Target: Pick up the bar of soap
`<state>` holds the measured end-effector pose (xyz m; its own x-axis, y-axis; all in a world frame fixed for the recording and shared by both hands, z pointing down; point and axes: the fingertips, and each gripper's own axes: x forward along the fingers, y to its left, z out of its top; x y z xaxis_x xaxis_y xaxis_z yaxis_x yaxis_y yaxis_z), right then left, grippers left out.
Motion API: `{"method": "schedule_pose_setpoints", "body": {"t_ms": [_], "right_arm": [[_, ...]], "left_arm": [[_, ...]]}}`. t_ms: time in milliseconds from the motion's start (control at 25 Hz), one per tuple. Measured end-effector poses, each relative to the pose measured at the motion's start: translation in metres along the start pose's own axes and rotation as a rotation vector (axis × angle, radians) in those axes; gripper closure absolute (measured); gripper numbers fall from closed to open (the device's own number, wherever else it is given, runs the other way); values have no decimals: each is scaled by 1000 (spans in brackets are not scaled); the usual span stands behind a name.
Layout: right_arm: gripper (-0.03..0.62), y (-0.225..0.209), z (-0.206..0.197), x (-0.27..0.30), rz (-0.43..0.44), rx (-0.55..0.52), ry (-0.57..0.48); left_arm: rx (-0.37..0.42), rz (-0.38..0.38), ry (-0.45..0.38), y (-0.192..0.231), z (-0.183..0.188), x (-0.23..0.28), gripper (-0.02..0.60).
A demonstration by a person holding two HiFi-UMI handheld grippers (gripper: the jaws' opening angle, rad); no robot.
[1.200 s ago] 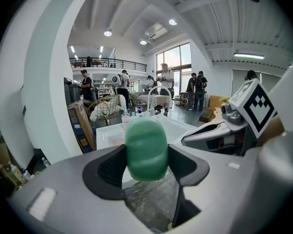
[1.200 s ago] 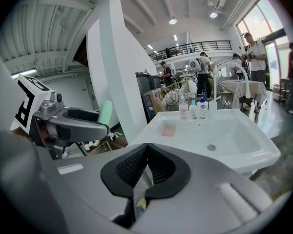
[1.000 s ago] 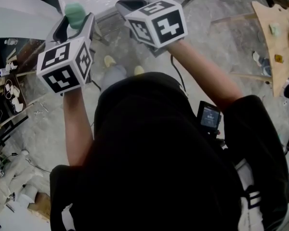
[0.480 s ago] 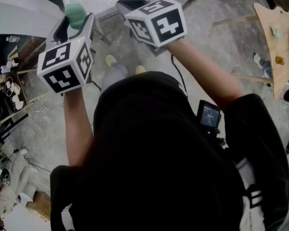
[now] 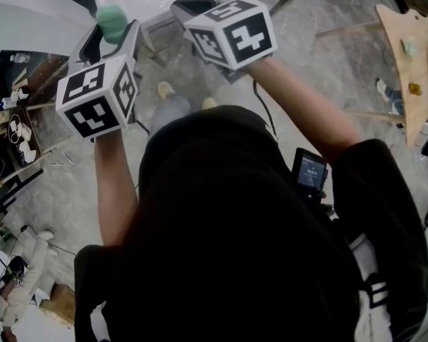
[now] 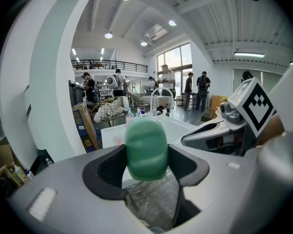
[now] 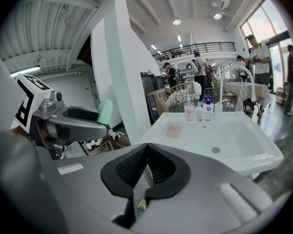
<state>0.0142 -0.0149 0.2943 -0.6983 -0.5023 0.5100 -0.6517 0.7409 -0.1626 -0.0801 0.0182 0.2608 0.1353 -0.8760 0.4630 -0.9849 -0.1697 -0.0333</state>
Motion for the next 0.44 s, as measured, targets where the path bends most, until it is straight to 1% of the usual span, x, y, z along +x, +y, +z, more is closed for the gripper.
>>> {"method": "schedule_pose_setpoints", "body": {"t_ms": [440], "right_arm": [[582, 2, -5, 3, -9, -1, 7]], "left_arm": [[-5, 0, -2, 5, -6, -2, 314]]}}
